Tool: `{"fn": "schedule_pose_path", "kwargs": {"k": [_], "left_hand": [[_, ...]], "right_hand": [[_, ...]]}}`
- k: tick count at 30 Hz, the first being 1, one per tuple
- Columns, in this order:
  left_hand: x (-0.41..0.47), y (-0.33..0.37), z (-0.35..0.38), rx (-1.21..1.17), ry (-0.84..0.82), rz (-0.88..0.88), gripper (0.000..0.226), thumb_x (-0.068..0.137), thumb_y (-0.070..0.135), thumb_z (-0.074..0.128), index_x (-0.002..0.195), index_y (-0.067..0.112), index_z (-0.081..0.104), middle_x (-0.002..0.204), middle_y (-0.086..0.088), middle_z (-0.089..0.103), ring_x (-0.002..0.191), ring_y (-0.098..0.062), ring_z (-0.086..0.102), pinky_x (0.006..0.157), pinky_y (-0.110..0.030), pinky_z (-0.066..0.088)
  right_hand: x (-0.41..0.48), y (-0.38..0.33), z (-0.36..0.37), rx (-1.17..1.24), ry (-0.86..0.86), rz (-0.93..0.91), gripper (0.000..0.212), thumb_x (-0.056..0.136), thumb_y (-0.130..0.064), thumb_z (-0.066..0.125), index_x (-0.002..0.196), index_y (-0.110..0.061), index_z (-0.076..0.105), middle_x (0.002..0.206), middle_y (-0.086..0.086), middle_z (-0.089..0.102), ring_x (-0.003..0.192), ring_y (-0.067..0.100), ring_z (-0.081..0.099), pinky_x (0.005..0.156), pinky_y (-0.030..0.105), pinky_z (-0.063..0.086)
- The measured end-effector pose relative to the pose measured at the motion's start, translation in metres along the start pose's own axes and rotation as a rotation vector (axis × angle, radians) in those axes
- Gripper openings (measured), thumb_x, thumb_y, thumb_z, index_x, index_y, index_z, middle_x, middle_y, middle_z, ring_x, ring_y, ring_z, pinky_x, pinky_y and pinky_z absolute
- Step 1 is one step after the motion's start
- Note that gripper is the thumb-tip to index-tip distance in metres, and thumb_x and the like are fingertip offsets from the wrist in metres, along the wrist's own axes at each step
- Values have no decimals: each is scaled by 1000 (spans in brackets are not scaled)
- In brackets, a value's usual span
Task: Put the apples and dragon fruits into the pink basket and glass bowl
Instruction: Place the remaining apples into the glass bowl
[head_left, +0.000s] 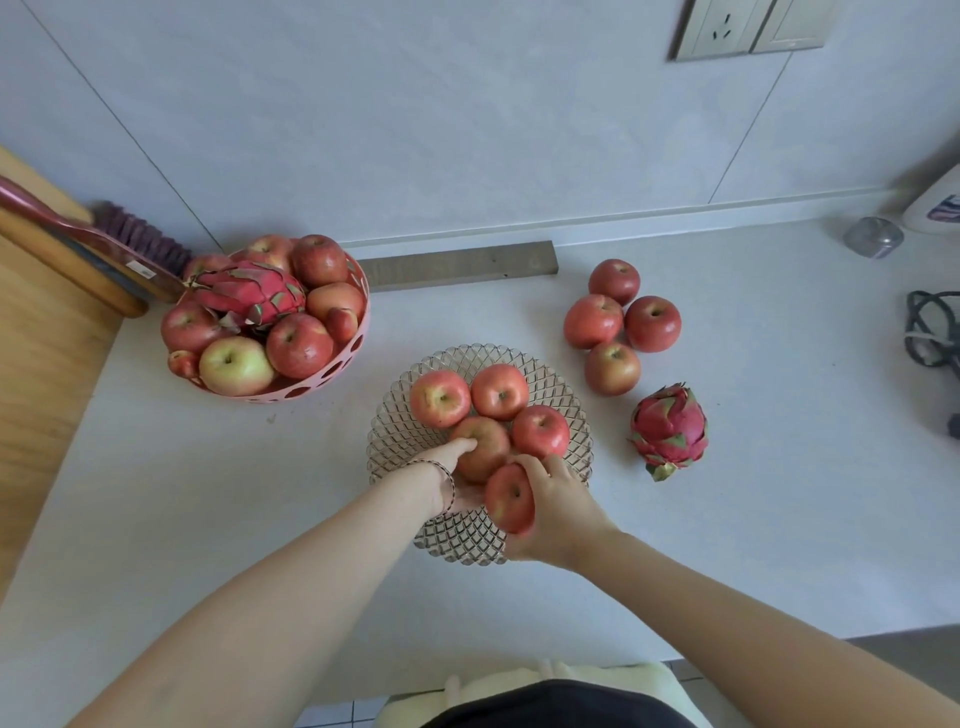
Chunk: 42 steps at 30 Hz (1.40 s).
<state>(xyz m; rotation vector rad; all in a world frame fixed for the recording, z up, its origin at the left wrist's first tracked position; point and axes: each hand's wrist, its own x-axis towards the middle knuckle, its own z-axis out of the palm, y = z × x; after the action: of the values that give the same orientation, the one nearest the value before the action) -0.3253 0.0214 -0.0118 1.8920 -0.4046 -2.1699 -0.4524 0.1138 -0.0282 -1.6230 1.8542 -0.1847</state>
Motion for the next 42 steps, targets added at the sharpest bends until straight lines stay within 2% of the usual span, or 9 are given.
{"fn": "schedule_pose_path", "kwargs": {"k": [6, 15, 21, 25, 29, 32, 35, 39, 42], "left_hand": [[9, 6, 2, -11, 152, 231, 45, 83, 7, 65, 123, 2, 46, 132, -19, 42, 117, -34, 50, 79, -43, 54], [8, 9, -2, 131, 144, 190, 29, 85, 18, 64, 107, 12, 47, 121, -22, 56, 98, -36, 62, 80, -47, 54], [11, 5, -2, 564, 267, 446, 40, 80, 28, 64, 113, 15, 45, 106, -4, 55, 101, -29, 61, 85, -46, 56], [8, 4, -2, 728, 306, 592, 43, 80, 27, 65, 116, 16, 45, 100, -1, 51, 100, -30, 59, 88, -47, 53], [4, 13, -6, 1135, 368, 590, 37, 86, 33, 55, 115, 11, 46, 106, -7, 60, 93, -27, 59, 83, -36, 49], [-10, 29, -3, 1400, 564, 766, 26, 88, 33, 47, 106, 16, 55, 106, -5, 59, 92, -25, 58, 74, -35, 46], [-16, 49, 0, 1362, 663, 976, 29, 84, 25, 52, 113, 19, 55, 119, -6, 48, 111, -29, 49, 80, -38, 46], [2, 76, -6, 1274, 521, 713, 58, 83, 34, 57, 136, 27, 34, 138, -9, 31, 119, -34, 46, 96, -42, 43], [17, 82, -5, 1179, 405, 613, 67, 81, 42, 59, 139, 24, 32, 135, -11, 34, 117, -32, 50, 99, -38, 40]], "right_hand": [[5, 3, -7, -32, 29, 14, 87, 58, -32, 73, 134, -17, 33, 125, 7, 42, 112, 29, 45, 94, 33, 42], [3, -2, -1, 144, 96, 98, 77, 68, -34, 76, 134, -25, 39, 125, 11, 40, 107, 29, 51, 86, 32, 47], [6, -2, -16, 127, -8, 128, 85, 65, -39, 77, 136, -23, 32, 127, 8, 40, 112, 27, 49, 90, 34, 47], [8, -2, -38, 4, -57, 67, 69, 72, -43, 71, 130, -23, 41, 123, 4, 46, 111, 24, 51, 87, 35, 47], [19, 3, -68, 85, 149, -14, 33, 81, -36, 62, 108, -18, 60, 107, 2, 57, 98, 21, 58, 82, 38, 49], [49, 26, -95, 93, 362, 60, 36, 82, -26, 61, 115, -13, 58, 119, 9, 50, 112, 25, 48, 95, 39, 43], [84, 51, -114, -6, 356, 307, 46, 81, -22, 57, 124, -9, 46, 127, 18, 41, 118, 35, 39, 98, 42, 38], [112, 72, -108, -55, 144, 480, 71, 74, -40, 67, 129, -12, 34, 128, 16, 37, 122, 36, 38, 95, 44, 41], [119, 80, -94, -34, 144, 489, 76, 75, -41, 68, 134, -13, 29, 129, 17, 37, 119, 39, 43, 94, 44, 42]]}}
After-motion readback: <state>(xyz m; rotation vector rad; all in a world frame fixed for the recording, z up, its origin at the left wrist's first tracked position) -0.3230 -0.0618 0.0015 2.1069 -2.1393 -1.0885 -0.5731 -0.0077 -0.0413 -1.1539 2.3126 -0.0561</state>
